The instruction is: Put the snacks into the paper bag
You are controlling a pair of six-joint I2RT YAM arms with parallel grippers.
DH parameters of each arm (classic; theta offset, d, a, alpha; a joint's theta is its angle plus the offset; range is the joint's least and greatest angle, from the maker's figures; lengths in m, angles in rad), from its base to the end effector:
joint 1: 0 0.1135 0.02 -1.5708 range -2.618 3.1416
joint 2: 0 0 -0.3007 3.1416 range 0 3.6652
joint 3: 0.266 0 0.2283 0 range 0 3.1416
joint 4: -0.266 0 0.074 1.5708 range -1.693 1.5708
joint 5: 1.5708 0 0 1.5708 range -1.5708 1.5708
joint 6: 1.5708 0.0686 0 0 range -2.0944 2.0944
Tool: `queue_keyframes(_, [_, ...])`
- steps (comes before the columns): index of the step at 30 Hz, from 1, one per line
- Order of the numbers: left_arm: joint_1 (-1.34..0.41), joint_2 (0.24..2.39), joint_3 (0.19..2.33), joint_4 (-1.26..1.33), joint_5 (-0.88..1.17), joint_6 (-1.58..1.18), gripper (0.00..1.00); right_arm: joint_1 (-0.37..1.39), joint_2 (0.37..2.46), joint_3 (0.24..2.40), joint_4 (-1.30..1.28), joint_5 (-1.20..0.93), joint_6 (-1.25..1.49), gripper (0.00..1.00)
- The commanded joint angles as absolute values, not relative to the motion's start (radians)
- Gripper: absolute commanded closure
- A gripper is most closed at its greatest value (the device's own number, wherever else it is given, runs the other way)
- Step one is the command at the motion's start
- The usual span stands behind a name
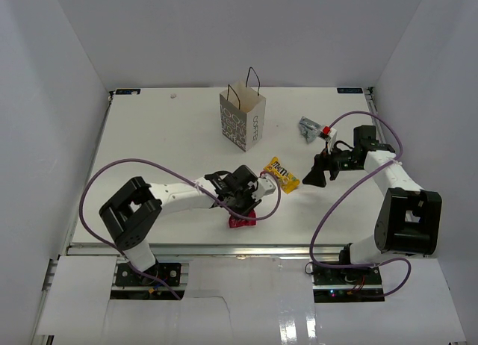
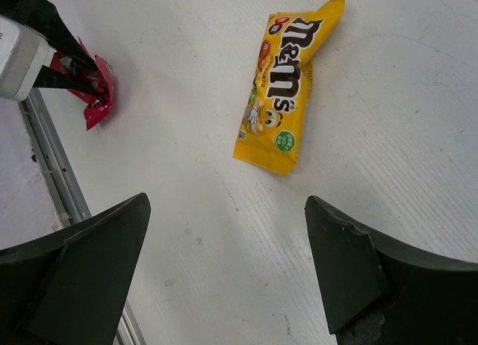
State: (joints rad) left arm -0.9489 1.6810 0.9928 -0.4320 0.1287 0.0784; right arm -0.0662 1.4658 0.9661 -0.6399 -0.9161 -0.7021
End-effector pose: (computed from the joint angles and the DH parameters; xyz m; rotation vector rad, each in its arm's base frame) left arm 0.1811 -0.2678 0.1910 1.3892 2.3796 -0.4272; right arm 0.2620 0.0372 0.2545 -0.9469 2.0894 0.8553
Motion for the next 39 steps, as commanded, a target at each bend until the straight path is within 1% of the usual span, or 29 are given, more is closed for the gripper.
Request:
queue_keyframes(1, [-0.943,1.619,0.980,-0.399,0.054,0.031,0.81,-0.072,1.448,0.966,-0.621,-0.936,-0.695,0.10])
queue_keyframes(2, [-0.942,1.586,0.988,-0.391,0.051,0.022,0.83,-0.072,1.448,0.966,-0.621,-0.936,-0.695,0.10])
queue_keyframes(6, [-0.904,1.517,1.063,-0.353,0.052,-0.040,0.84,-0.072,1.448,0.966,-0.621,-0.936,-0.693,0.10])
queue_keyframes(7, [-0.888,1.506,1.110,-0.342,0.054,-0.051,0.85,-0.072,1.447,0.965,-0.621,-0.937,-0.690,0.10])
queue_keyframes(10, [-0.796,1.493,1.199,-0.267,0.081,-0.112,0.85,-0.072,1.444,0.963,-0.621,-0.942,-0.689,0.10])
queue_keyframes(11, [-0.740,1.497,1.263,-0.241,0.113,-0.145,0.85,-0.072,1.443,0.962,-0.620,-0.943,-0.687,0.10])
queue_keyframes(13, [-0.688,1.529,1.333,-0.146,0.152,-0.175,0.85,-0.072,1.439,0.960,-0.620,-0.946,-0.687,0.10])
queue_keyframes(15, [-0.618,1.574,1.472,-0.076,0.228,-0.216,0.85,-0.072,1.437,0.959,-0.620,-0.950,-0.689,0.10])
queue_keyframes(16, [-0.598,1.638,1.532,-0.065,0.254,-0.228,0.85,-0.072,1.436,0.959,-0.618,-0.951,-0.687,0.10])
queue_keyframes(17, [-0.565,1.676,1.663,-0.063,0.297,-0.242,0.85,-0.072,1.434,0.957,-0.618,-0.953,-0.689,0.10])
queue_keyframes(20, [-0.522,1.833,1.865,-0.096,0.340,-0.241,0.85,-0.072,1.431,0.956,-0.615,-0.963,-0.687,0.10])
queue_keyframes(21, [-0.512,1.867,1.967,-0.100,0.351,-0.233,0.85,-0.071,1.428,0.956,-0.611,-0.968,-0.683,0.10])
queue_keyframes(22, [-0.502,1.923,2.005,-0.098,0.354,-0.232,0.84,-0.072,1.428,0.954,-0.607,-0.971,-0.680,0.10])
queue_keyframes(24, [-0.462,1.963,2.057,-0.063,0.365,-0.238,0.83,-0.071,1.427,0.950,-0.601,-0.979,-0.669,0.10])
queue_keyframes(29, [-0.405,2.026,2.057,0.026,0.391,-0.253,0.82,-0.072,1.427,0.946,-0.594,-0.982,-0.661,0.10])
queue_keyframes(35, [-0.400,2.011,1.974,0.037,0.426,-0.236,0.81,-0.072,1.436,0.953,-0.588,-0.977,-0.660,0.10])
queue_keyframes(37, [-0.400,2.000,1.951,0.038,0.433,-0.235,0.79,-0.072,1.440,0.957,-0.588,-0.976,-0.657,0.10])
queue_keyframes(39, [-0.400,1.996,1.918,0.043,0.431,-0.233,0.75,-0.072,1.443,0.960,-0.588,-0.970,-0.657,0.10])
